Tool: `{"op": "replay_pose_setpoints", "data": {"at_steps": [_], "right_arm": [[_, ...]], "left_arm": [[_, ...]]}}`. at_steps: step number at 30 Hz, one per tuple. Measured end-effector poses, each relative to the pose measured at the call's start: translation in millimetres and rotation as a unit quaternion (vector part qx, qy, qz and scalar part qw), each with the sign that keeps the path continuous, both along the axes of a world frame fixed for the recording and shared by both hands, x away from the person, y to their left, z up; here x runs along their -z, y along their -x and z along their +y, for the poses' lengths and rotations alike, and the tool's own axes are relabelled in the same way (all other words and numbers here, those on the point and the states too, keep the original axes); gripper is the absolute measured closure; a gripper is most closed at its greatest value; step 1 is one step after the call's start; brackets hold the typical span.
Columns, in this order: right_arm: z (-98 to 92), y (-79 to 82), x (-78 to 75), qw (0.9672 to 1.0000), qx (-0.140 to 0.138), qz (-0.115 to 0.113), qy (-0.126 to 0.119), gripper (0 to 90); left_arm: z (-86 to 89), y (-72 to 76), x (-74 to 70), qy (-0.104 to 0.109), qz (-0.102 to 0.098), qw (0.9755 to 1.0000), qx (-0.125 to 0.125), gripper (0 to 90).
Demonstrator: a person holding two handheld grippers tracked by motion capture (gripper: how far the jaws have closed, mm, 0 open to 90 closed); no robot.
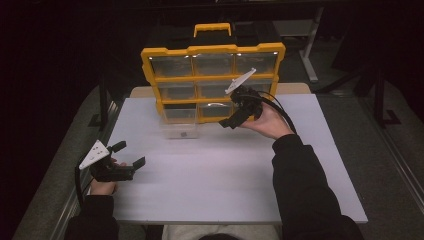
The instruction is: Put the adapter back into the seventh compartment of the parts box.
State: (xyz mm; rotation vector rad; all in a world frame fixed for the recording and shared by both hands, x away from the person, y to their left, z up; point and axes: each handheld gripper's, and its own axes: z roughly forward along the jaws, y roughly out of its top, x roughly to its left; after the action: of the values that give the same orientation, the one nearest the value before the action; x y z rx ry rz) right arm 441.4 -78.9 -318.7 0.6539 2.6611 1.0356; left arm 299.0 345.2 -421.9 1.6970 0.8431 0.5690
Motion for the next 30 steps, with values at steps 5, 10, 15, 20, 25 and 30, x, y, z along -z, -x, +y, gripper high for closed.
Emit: {"op": "replay_pose_setpoints", "data": {"at_steps": [5,10,15,20,25,30], "right_arm": [[-7.7,5.2,1.7,1.0,0.005,-0.006,-0.006,0.0],[-19.4,12.5,5.1,0.9998,0.01,-0.008,-0.015,0.0],[-30.6,17.5,7.8,0.9996,0.017,-0.009,-0.022,0.0],[-40.4,22.2,13.1,0.9995,0.023,-0.006,-0.023,0.0],[-49.3,26.8,19.6,0.9993,0.027,-0.002,-0.027,0.0],[-57.6,32.8,26.1,0.9988,0.034,0.002,-0.035,0.0]], "left_arm": [[0.0,-0.2,0.3,0.0,0.001,1.0,0.0,0.0],[-0.5,-0.6,0.8,-0.001,0.003,1.0,0.0,0.0],[-0.6,-0.8,1.1,-0.003,0.004,1.0,0.0,0.0],[-0.8,-0.8,1.4,-0.003,0.005,1.0,-0.001,0.0],[-0.9,-0.9,1.5,-0.004,0.005,1.0,-0.002,0.0],[-0.9,-1.2,1.8,-0.005,0.005,1.0,-0.002,0.0]]}}
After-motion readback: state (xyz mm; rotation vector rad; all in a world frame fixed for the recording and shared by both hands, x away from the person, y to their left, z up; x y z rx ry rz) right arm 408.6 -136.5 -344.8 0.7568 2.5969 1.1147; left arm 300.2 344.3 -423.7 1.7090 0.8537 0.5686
